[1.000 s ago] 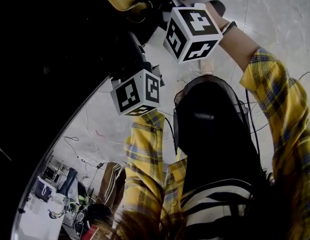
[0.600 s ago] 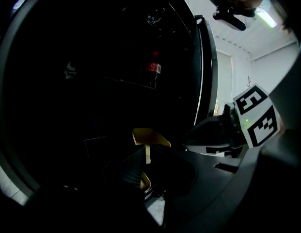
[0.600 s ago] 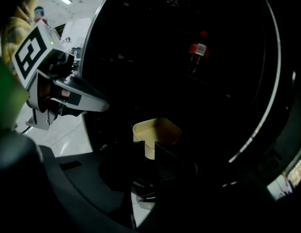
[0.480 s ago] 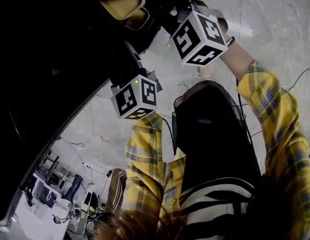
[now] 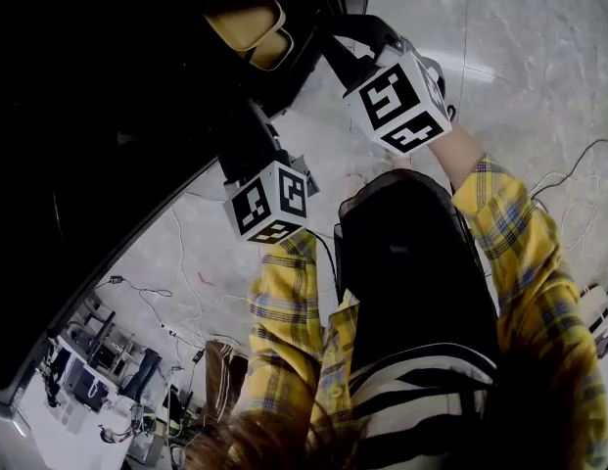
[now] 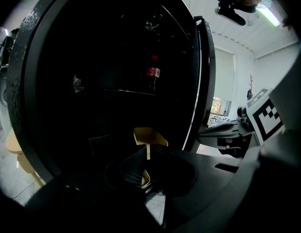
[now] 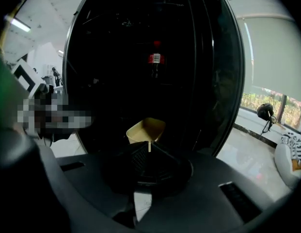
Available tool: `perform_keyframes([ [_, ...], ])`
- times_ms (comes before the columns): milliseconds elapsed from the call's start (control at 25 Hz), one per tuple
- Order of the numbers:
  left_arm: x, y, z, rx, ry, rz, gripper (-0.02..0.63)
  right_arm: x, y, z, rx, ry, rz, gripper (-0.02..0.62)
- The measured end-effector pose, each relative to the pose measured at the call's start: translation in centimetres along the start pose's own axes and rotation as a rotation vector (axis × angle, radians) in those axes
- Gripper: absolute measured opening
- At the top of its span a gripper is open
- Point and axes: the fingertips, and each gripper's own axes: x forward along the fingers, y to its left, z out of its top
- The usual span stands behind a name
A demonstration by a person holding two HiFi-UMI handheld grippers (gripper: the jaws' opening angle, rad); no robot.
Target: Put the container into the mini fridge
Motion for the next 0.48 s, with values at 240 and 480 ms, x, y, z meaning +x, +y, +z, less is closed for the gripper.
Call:
perform_keyframes([
  [240,-1.8,-0.5,-0.5,0.004,0.034,-0.004,0.026,-2.2,0.1,-0.5,0.103,0.031,-0.039,0.028],
  [480,-3.3,-0.3,-0.7,-0.020,0.057,-0.008,0.026,-4.7,1.1,-1.0,0.166,0.047,-0.061,0.028],
])
